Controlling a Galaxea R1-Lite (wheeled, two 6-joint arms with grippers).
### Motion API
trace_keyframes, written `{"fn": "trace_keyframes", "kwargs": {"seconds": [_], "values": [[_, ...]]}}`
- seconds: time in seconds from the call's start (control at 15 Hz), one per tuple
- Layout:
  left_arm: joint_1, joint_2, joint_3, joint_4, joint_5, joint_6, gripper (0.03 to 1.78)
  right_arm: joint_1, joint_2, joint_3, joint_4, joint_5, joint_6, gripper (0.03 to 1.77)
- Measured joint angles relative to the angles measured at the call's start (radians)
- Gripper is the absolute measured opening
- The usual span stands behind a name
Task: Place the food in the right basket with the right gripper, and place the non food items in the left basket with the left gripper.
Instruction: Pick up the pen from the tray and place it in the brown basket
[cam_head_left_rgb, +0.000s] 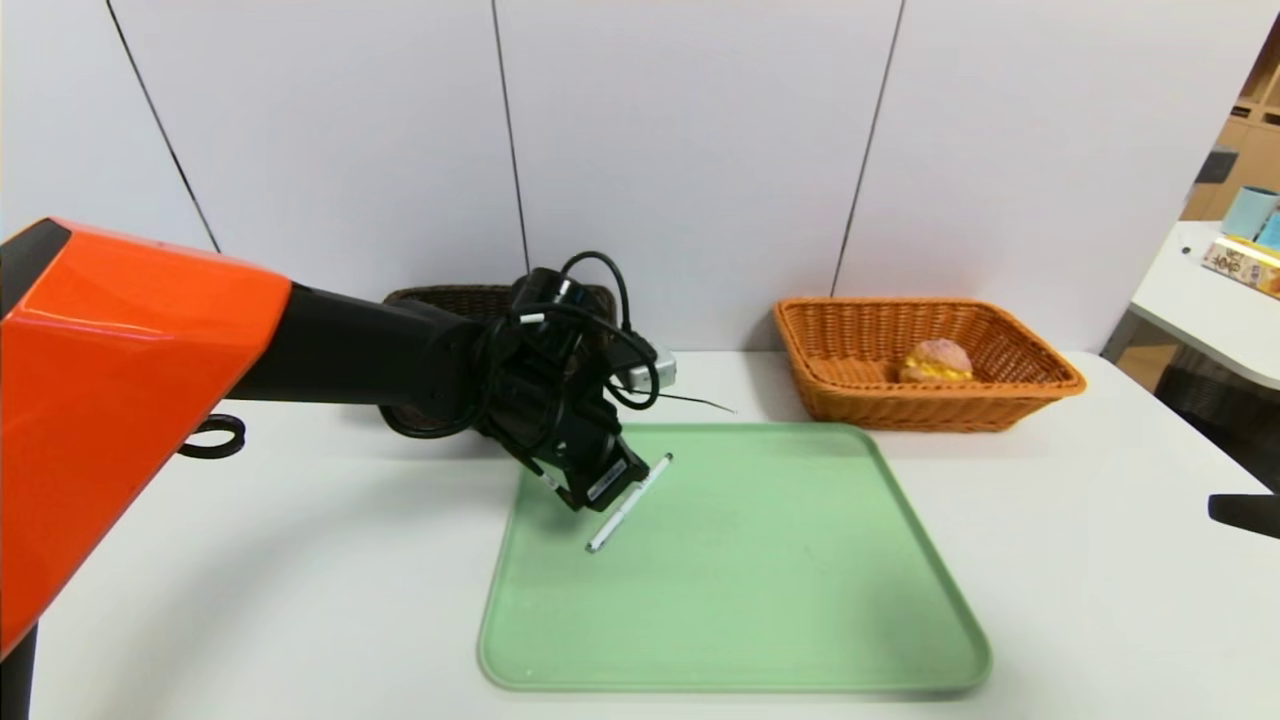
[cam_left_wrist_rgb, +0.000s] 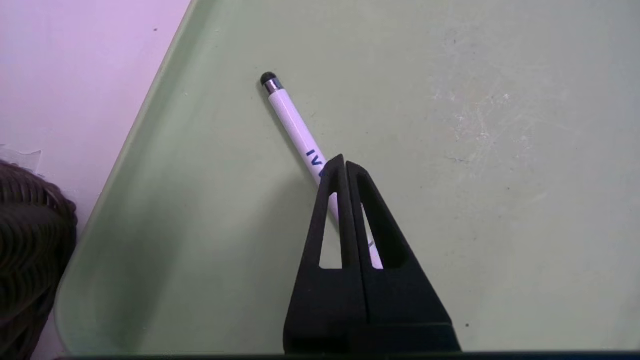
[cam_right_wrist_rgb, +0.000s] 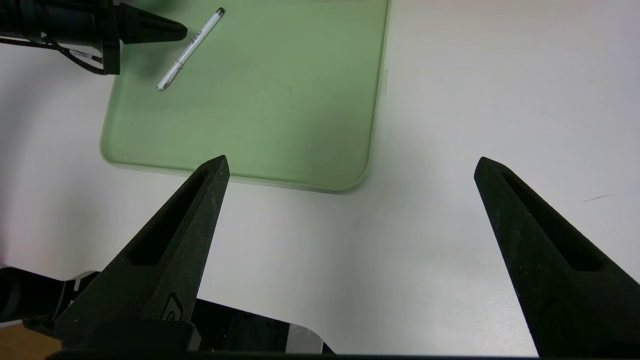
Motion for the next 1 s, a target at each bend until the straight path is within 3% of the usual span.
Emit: {"fn": "trace_keyframes", "kwargs": {"seconds": [0.2, 0.4, 0.73, 1.0], "values": [[-0.004, -0.002, 0.013, -0.005, 0.027, -0.002, 0.56, 0.0, -0.003, 0.001, 0.0, 0.0, 0.0, 1.69], [-0.006, -0.004, 0.016, -0.007, 0.028, -0.009, 0.93, 0.0, -0.004, 0.001, 0.0, 0.0, 0.0, 1.69], [-0.011, 0.009, 0.013, -0.011, 0.043, -0.044, 1.3, 0.0, -0.004, 0.001, -0.001, 0.0, 0.0, 1.7], [-0.059, 0.03, 0.01, -0.079, 0.185, -0.231, 1.46, 0.0, -0.004, 0.002, -0.003, 0.001, 0.0, 1.7]]}}
